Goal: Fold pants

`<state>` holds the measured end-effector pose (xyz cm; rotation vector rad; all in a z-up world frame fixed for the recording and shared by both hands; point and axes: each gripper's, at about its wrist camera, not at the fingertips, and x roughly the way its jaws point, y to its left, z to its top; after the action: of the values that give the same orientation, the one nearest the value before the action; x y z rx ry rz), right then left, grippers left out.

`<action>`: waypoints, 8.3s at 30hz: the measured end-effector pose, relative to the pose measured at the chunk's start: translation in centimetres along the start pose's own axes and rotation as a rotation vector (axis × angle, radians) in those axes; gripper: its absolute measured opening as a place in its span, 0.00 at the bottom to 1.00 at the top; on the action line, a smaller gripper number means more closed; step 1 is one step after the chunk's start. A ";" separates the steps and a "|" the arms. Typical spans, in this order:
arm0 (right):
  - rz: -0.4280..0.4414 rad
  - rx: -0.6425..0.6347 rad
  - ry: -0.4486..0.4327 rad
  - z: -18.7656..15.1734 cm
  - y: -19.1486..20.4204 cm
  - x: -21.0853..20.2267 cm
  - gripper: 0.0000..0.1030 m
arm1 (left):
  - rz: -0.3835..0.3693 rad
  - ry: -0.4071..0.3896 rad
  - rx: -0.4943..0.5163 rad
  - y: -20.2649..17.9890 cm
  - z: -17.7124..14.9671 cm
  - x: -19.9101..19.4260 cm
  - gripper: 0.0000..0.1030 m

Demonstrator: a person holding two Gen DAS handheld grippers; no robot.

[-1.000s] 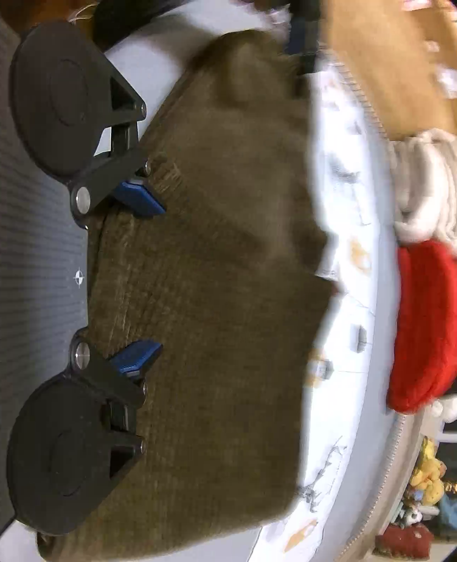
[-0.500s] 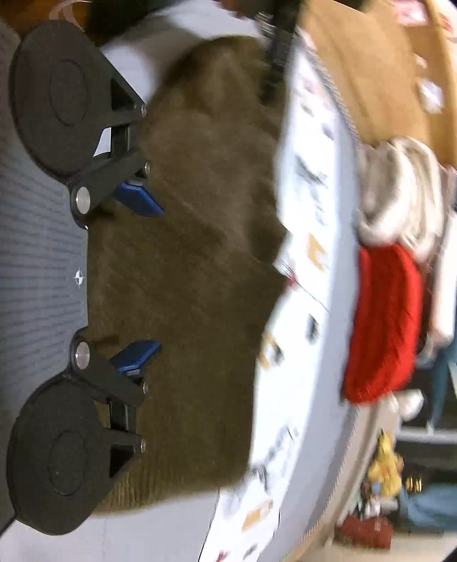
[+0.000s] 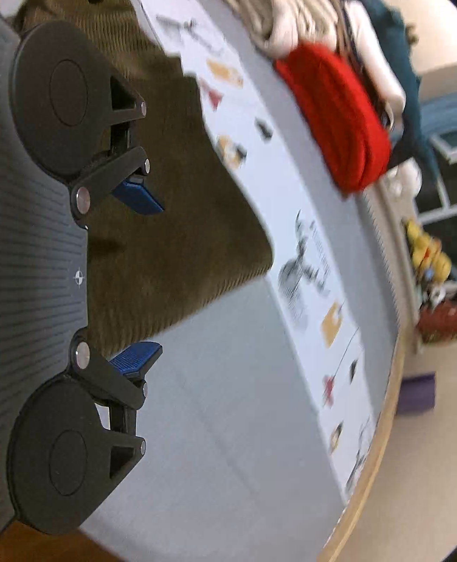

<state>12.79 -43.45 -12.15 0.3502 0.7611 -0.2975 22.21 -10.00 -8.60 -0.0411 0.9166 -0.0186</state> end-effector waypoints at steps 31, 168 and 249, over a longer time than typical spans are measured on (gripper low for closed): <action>0.066 0.059 0.119 -0.7 -2.6 1.6 0.79 | 0.014 -0.028 0.030 -3.5 -3.9 -0.6 1.00; 0.424 -0.217 0.054 -3.2 21.5 -1.7 0.78 | -0.183 0.161 -0.296 27.2 -1.6 0.5 0.42; 0.495 -0.736 0.002 -14.3 29.3 -6.1 0.76 | -0.098 -0.124 -0.228 32.5 -2.0 -4.0 0.88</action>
<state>11.08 -10.34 -11.55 -0.1650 0.7092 0.4480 18.11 22.51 -8.09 -0.2958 0.7888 -0.0025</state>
